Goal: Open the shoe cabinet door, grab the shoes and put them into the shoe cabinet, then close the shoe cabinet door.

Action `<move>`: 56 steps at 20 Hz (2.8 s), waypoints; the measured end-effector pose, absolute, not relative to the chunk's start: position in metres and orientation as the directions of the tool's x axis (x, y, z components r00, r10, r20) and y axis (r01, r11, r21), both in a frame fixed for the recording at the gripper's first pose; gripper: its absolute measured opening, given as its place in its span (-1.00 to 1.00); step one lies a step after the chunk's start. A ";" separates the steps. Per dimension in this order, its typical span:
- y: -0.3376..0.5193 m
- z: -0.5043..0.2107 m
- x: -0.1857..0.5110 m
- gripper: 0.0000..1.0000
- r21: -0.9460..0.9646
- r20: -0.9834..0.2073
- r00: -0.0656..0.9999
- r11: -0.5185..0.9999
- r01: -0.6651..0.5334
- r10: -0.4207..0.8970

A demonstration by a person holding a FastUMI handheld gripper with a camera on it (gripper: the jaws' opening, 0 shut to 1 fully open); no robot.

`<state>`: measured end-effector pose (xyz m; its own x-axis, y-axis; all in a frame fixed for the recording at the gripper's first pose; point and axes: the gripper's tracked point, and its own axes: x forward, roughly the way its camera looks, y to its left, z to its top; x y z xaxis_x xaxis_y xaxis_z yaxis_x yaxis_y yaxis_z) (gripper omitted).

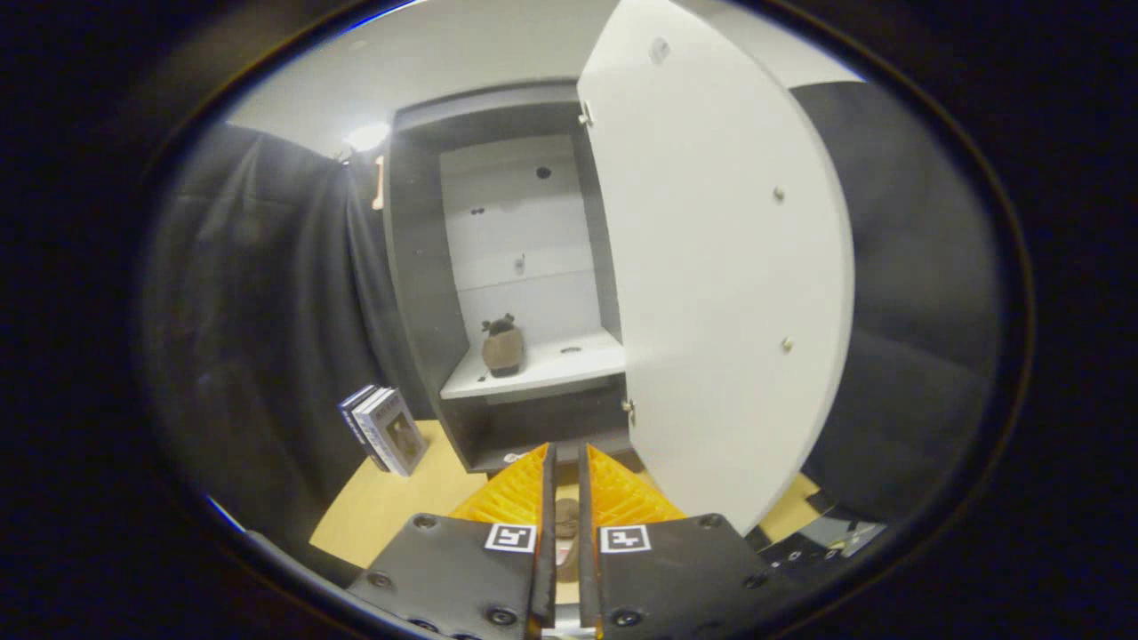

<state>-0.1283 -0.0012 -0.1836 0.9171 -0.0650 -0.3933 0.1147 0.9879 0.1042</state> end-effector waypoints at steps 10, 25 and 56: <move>0.082 -0.411 -0.108 -0.20 0.074 -0.692 0.721 0.987 0.139 -0.049; 0.061 -0.564 -0.056 0.08 -0.050 -0.777 0.612 0.984 0.173 -0.147; 0.062 -0.574 -0.036 -0.94 -0.068 -0.783 0.610 0.992 0.105 -0.118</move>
<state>-0.0361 0.0622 -0.5736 0.6100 -0.1184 -0.7835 0.1049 0.9921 -0.0682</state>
